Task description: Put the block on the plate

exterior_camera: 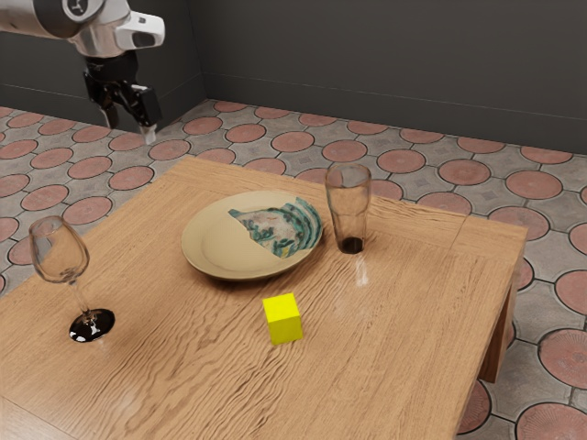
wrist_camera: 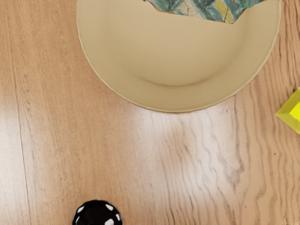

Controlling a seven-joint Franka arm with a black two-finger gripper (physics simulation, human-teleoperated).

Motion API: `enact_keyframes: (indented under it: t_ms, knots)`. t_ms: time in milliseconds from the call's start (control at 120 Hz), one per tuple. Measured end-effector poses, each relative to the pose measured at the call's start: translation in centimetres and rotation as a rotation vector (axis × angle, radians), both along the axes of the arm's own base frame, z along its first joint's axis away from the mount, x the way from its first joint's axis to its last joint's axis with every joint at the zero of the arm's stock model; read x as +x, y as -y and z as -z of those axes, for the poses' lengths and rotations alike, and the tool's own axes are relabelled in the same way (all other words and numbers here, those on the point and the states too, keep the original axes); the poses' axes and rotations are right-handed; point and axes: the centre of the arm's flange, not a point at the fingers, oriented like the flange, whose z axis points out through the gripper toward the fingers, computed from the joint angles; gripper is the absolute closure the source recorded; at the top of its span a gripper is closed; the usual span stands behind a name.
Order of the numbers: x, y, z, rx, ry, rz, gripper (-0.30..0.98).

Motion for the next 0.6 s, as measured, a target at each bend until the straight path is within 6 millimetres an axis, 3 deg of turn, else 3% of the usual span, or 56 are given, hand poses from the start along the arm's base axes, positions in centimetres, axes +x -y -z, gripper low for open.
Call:
enact_keyframes:
  t_ms: [100,208,283,450,517,600]
  knots:
    - [0.3,0.4,0.9,-0.014,-0.016,0.006,0.0]
    - [1.1,1.9,3.9,-0.031,-0.044,0.032,0.0]
    - [1.5,4.6,7.0,-0.033,-0.069,0.079,0.0]
    - [2.5,13.0,13.0,-0.026,-0.092,0.222,0.0]
    - [3.3,14.4,14.9,-0.025,-0.093,0.246,0.0]
    - [4.3,14.7,17.3,-0.033,-0.098,0.259,0.0]
